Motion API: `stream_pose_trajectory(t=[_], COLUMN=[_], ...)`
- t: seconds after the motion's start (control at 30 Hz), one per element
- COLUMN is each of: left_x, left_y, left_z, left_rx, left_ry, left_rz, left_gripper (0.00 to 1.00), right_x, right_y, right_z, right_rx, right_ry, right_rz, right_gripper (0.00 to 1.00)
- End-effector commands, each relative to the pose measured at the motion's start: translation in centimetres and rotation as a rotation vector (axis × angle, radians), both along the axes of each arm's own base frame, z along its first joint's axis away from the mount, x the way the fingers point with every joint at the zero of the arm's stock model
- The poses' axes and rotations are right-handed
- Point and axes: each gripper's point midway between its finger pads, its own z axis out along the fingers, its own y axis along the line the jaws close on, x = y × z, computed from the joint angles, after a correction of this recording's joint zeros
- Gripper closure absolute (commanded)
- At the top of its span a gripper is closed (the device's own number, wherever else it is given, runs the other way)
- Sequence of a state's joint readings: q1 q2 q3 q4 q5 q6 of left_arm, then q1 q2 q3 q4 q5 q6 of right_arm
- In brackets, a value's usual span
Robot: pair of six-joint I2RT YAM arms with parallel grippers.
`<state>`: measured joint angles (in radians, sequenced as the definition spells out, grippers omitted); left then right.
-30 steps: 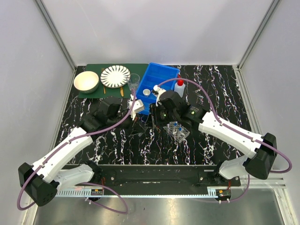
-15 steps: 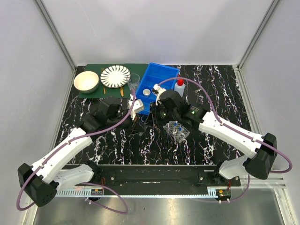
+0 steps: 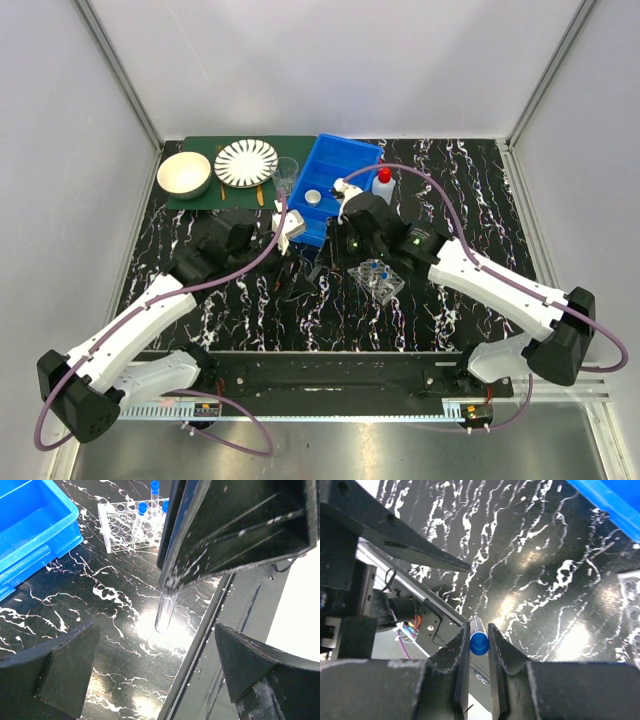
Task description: Organize the chemistry lab equipment
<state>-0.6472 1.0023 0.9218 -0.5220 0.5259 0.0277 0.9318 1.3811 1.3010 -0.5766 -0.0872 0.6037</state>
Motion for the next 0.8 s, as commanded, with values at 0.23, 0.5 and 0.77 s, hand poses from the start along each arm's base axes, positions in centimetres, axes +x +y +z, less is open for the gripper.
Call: stream_pose_trajectory(t=[0.23,0.5,0.77], left_x=[1.1,1.0,1.0], left_y=[0.6,0.8,0.8], left_z=[0.0,0.1,0.1], left_rx=[0.023,0.02,0.021], left_ry=[-0.036,-0.035,-0.032], left_rz=[0.069,0.078,0.075], left_gripper=[0.01,0.01,0.01], right_x=[3.2,4.5,6.0], right_y=[-9.2,-12.7,-12.8], right_z=[-2.6,-6.2,-7.9], right_rx=[-0.316,-0.443,-0.51], right_ry=[-0.136,-0.125,-0.132], right_rz=[-0.315,-0.442,-0.472], right_gripper=[1.0,1.0,1.0])
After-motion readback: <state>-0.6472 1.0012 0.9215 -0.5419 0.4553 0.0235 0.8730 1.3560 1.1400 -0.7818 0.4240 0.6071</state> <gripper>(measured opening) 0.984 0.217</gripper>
